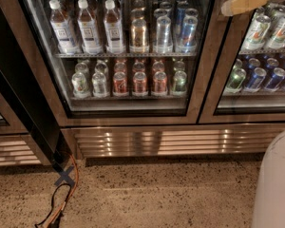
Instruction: Open left fridge door
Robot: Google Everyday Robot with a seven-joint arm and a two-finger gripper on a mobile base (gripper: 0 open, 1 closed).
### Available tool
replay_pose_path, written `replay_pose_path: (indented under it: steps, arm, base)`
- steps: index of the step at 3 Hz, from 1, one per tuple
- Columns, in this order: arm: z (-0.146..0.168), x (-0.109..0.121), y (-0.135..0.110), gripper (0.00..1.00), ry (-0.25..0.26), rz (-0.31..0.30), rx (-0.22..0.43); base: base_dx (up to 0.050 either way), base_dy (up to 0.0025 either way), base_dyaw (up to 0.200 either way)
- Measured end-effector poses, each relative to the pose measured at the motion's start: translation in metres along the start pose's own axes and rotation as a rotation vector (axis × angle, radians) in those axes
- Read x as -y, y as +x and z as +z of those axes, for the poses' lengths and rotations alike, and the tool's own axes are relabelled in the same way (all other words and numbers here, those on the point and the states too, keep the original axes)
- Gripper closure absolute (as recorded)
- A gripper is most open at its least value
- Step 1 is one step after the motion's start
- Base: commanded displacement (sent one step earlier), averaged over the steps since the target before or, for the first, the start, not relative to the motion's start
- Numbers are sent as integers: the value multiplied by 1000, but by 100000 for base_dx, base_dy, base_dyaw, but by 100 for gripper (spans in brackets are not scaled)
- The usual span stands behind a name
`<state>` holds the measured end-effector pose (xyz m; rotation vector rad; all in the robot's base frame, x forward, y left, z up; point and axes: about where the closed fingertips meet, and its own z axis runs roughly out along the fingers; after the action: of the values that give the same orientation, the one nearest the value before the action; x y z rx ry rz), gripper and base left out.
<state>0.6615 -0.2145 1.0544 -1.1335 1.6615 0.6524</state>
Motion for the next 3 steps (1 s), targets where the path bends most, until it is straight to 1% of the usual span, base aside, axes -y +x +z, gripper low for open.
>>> replay_pose_path:
  steps: [1,2,3]
  arm:
    - [0,0,0,0,0,0,0]
    - [0,0,0,19,0,0,0]
    - [0,0,0,42,0,0,0]
  base:
    - [0,0,0]
    - [0,0,0]
    - [0,0,0]
